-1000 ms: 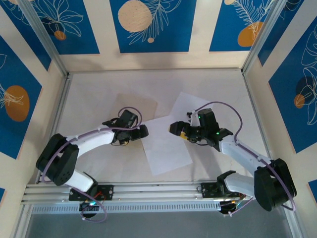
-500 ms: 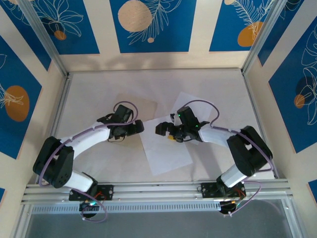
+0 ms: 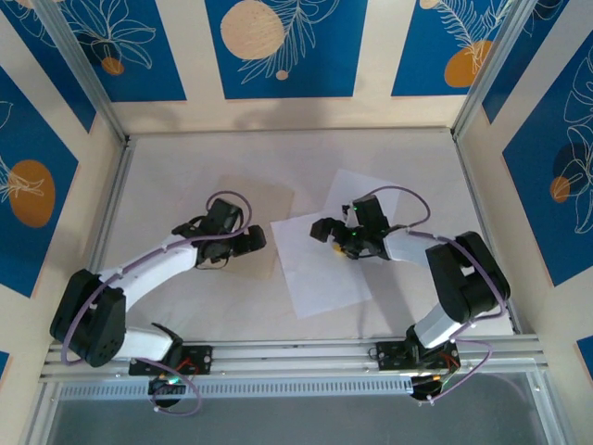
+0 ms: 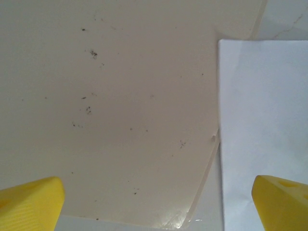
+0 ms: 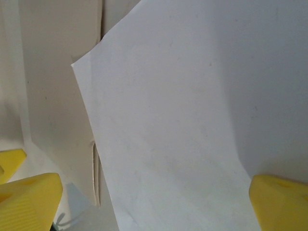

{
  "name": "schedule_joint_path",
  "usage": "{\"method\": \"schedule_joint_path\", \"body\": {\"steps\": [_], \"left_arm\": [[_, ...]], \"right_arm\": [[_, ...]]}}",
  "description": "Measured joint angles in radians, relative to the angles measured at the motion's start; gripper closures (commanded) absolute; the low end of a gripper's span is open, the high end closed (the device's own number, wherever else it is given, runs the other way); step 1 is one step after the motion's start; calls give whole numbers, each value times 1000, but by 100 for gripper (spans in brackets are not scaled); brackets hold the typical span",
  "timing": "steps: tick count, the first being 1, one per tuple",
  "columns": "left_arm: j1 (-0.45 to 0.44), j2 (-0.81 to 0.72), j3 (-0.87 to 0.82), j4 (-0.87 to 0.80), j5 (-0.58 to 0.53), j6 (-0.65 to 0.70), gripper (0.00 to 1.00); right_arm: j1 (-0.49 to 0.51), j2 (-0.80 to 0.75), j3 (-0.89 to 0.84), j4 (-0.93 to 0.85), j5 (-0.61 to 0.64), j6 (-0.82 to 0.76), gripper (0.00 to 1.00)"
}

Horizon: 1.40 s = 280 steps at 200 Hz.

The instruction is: Put the files into the folder

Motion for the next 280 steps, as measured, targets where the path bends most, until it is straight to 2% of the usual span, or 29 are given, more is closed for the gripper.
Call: {"method": "schedule_joint_path", "body": {"steps": [54, 83, 101, 123, 158, 189, 234, 280], "left_arm": [[10, -11, -10, -3, 7, 0, 0], [38, -11, -12, -8, 10, 12, 0], [68, -7, 10, -60, -3, 58, 0], [107, 20, 117, -172, -71, 145, 0], [229, 53, 192, -190, -101, 271, 0], [336, 121, 186, -174, -25, 320, 0], [402, 182, 164, -138, 83, 335, 0], [434, 227, 158, -105, 127, 349, 0]], "right_arm": [[-171, -93, -73, -50, 3, -47, 0], [-188, -126, -77, -85, -20, -52, 0], [-158, -140, -41, -143, -36, -60, 0], [-93, -141, 55, -203, -50, -75, 0], [31, -129, 158, -200, -71, -59, 2], [133, 0, 234, -155, -87, 15, 17], [237, 271, 414, -130, -96, 93, 17], [263, 414, 533, -127, -99, 121, 18]]}}
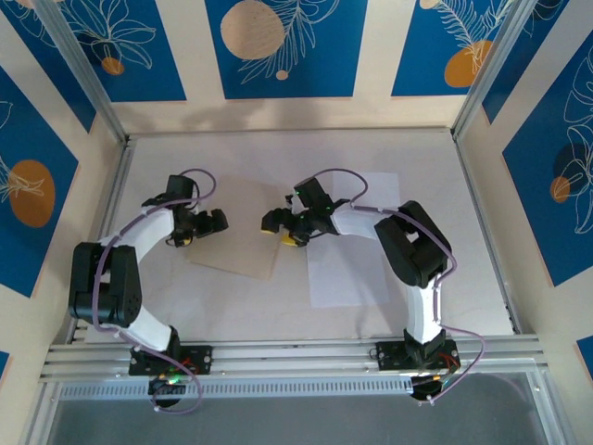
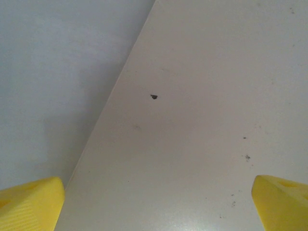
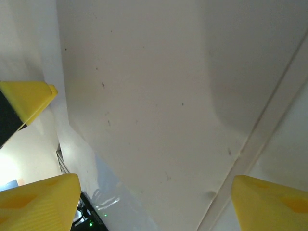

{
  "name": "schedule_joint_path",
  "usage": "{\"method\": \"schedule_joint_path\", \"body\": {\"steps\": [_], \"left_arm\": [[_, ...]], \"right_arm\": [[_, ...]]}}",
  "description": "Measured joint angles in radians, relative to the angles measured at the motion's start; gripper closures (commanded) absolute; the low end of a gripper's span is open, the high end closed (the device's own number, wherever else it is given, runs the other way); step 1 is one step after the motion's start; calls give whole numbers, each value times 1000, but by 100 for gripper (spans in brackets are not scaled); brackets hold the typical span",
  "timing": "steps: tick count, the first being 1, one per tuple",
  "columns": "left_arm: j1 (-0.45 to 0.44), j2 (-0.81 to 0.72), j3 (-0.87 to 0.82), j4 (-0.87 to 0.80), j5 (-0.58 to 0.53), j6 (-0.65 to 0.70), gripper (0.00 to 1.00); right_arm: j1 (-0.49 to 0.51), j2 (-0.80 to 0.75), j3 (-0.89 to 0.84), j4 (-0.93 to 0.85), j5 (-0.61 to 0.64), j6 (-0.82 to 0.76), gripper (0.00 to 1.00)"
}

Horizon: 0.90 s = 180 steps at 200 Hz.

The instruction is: Put the files into the folder

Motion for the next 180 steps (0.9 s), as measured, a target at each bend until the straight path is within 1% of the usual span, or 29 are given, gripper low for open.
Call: {"method": "schedule_joint_path", "body": {"steps": [51, 134, 180], "left_arm": [[18, 41, 0, 2, 23, 19, 0], [21, 69, 3, 26, 84, 26, 0], [23, 69, 3, 30, 101, 26, 0]], "right_arm": [[7, 39, 45, -16, 12, 8, 18], [33, 42, 75, -119, 97, 11, 17], [33, 68, 125, -160, 110, 23, 17]]}}
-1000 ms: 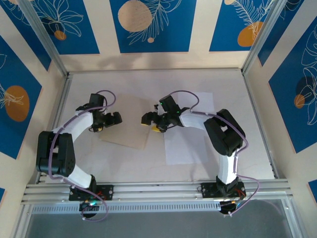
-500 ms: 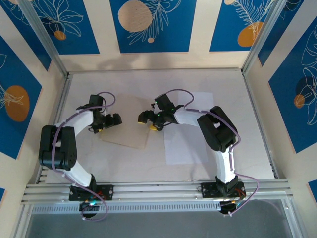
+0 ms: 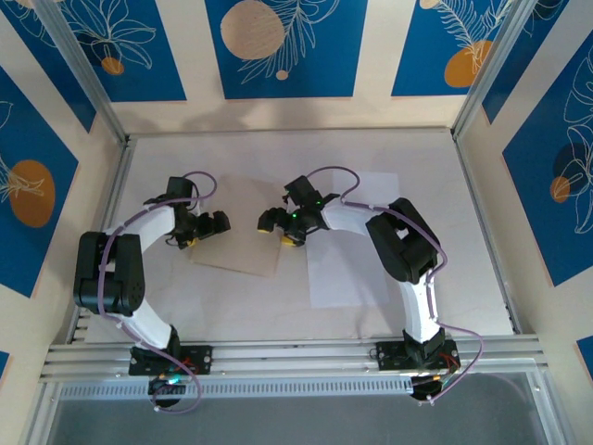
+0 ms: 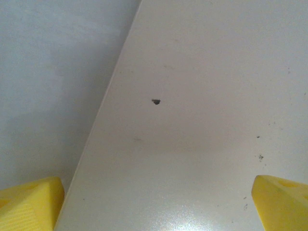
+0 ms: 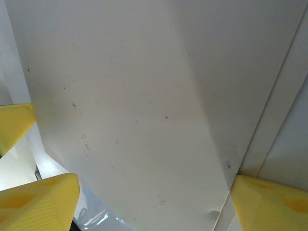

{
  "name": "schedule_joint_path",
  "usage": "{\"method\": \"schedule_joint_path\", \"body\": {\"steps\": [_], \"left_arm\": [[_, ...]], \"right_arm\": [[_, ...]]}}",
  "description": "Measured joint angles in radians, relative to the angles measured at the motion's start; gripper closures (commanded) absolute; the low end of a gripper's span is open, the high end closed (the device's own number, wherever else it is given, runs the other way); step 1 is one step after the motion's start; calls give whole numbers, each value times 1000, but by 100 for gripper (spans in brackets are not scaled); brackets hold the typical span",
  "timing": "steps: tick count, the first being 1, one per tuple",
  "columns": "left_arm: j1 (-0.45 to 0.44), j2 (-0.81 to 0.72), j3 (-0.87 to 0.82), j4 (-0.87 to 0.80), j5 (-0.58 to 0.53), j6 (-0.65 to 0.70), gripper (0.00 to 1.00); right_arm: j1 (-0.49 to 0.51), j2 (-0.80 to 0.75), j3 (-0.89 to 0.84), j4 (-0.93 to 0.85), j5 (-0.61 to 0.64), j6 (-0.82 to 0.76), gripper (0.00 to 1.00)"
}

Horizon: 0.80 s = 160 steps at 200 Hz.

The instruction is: Put the files into the folder

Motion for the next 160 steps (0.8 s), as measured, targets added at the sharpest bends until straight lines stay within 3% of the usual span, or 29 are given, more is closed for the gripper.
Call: {"method": "schedule_joint_path", "body": {"steps": [65, 138, 160], "left_arm": [[9, 0, 0, 7, 24, 0, 0], [13, -25, -39, 19, 110, -42, 0], [10, -55, -60, 22, 154, -61, 0]], "right_arm": [[1, 11, 18, -2, 2, 8, 17], [-1, -52, -54, 134, -64, 39, 18], [2, -103, -53, 167, -88, 45, 26]]}}
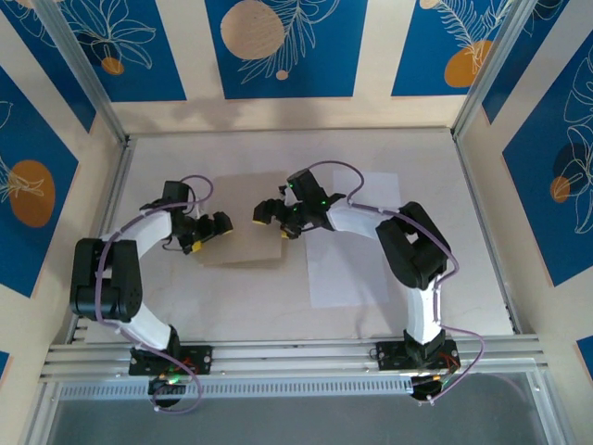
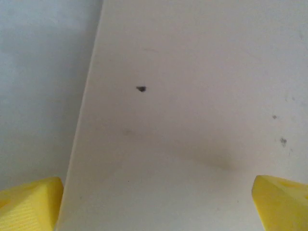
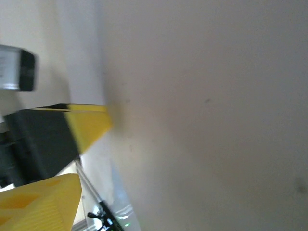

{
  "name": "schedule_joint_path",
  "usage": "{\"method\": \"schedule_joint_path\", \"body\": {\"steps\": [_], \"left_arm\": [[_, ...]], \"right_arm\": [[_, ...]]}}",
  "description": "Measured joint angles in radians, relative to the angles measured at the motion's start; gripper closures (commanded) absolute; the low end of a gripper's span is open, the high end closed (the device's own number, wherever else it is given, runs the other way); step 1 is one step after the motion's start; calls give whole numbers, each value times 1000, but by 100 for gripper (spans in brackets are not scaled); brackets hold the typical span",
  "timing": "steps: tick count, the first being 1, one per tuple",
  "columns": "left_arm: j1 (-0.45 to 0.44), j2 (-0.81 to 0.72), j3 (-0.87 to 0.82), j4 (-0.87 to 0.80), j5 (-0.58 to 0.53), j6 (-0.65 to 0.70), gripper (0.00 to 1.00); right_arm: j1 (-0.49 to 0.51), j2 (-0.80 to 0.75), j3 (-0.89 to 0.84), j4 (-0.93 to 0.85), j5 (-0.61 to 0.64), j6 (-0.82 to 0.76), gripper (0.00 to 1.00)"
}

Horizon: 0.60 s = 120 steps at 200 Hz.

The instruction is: Put the files into the folder

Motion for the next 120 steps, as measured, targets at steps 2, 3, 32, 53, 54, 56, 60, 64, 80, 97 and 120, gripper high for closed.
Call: {"method": "schedule_joint_path", "body": {"steps": [2, 3, 32, 53, 54, 56, 60, 64, 80, 97, 120], "left_arm": [[0, -4, -2, 1, 5, -2, 0], [0, -5, -3, 2, 6, -3, 0], [-7, -41, -32, 11, 56, -27, 0], [-15, -83, -58, 12, 76, -35, 0], [-15, -85, -58, 12, 76, -35, 0], [-15, -91, -60, 11, 76, -37, 0], [-16, -99, -61, 9, 77, -37, 0], [-16, -111, -62, 5, 76, -37, 0], [-17, -154, -62, -11, 67, -36, 0], [-37, -201, -45, -63, 25, -25, 0], [-104, -269, -6, -127, -56, -13, 0]], "right_arm": [[1, -6, 0, 5, -2, -4, 26], [1, -8, 0, 5, -2, -4, 27], [3, -58, -1, 36, -17, 4, 41], [6, -75, -6, 45, -23, 0, 41], [6, -76, -6, 45, -23, 0, 41], [7, -77, -6, 45, -23, 0, 41], [8, -77, -7, 43, -23, 0, 42], [8, -79, -7, 42, -23, -4, 44], [12, -83, -7, 29, -19, -11, 59], [17, -94, -7, 8, -11, -35, 71], [28, -114, -7, -11, 5, -45, 88]]}}
